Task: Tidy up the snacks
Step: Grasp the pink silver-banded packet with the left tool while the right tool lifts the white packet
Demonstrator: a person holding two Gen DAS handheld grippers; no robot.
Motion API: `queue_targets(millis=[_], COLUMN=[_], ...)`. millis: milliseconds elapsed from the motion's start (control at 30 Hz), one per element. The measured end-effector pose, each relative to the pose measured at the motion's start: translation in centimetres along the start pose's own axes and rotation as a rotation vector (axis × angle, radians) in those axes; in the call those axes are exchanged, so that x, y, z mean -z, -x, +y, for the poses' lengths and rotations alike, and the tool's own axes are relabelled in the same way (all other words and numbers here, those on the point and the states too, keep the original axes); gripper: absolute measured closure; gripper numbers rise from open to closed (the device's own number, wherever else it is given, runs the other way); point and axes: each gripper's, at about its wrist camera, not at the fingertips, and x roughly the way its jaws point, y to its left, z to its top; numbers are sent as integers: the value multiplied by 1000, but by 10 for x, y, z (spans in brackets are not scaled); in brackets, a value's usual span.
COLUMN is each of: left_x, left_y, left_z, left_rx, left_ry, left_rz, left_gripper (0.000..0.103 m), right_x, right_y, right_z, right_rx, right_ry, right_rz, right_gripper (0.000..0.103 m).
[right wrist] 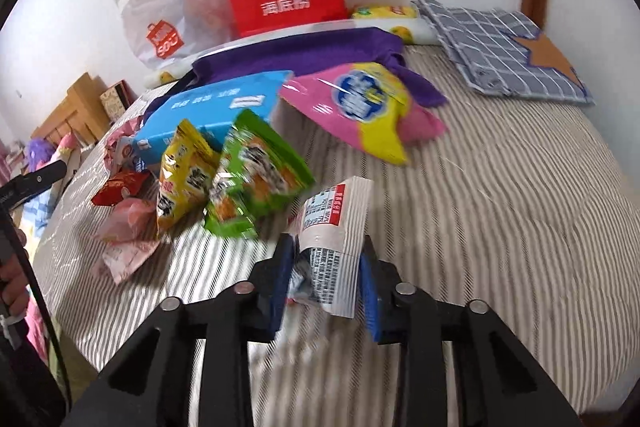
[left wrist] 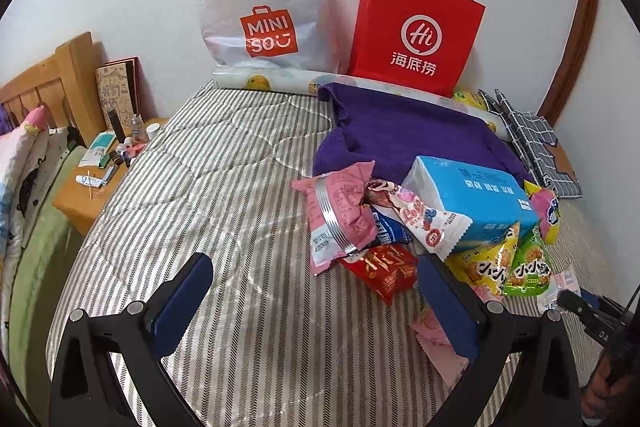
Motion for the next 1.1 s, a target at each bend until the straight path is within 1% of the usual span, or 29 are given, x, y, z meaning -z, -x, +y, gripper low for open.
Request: queue_targets(millis=[100,167,200,267,333,433,500,533,567,600,633,667,700,733,833,867,1000,1100], left_x=[2,2,2,1,0,-1,-2,-3,-3,-4,-4,-5,-6,-6,-10,-11,-22,-32], left_y=[-1,-1,0,1,2,1,0,0,-1,-1,-2,-2,-4,-5,-12,-14,-30,-44], left_z=[-5,-8,-8,-9,-7,-4,-1,1,3,4,5,7,8,8,7,6,-1,-4], left_rx=[8,4,2,-4,-10,-24,-32,-36,-42,-44,-46,-46,-47,-46,-32,-29,-5,-3], left_ry=[-12,-22,-26,-31,-31,-27,-27,-25,-23,-23,-24,-24,-24,-24,-32,-33,-37,-41], left_rz=[7,7,7,4,2,5,7,7,9,9,9,10,14,18,30,34,56,70], left_gripper=[1,1,1,1,1,1,1,1,1,1,1,1,1,1,1,1,1,4], right_x=[6,6,6,5,4,1,1,3,4,5,5,5,4,3,0,-2,-7,-11], right_y=[0,-4,-7,-11,-19,-24,-29,-29,-28,-27,-26,-26,-26,-24,-16,-12,-3,2], right_z=[-5,-9,-10,-14,-13,-4,9,16,21,22,23,22,21,20,18,17,8,-1], right_rx=[19,39,40,21,10,43,89,104,103,86,66,56,54,53,68,71,65,70], right_ry=[22,12,-1,-33,-47,-25,34,72,99,102,98,93,88,81,65,59,27,-1], right_rz=[12,24,29,30,37,24,22,17,10,9,10,11,10,9,-16,-25,-44,-51], right_gripper=[55,43,41,32,31,31,35,43,52,58,66,71,73,78,80,83,83,83])
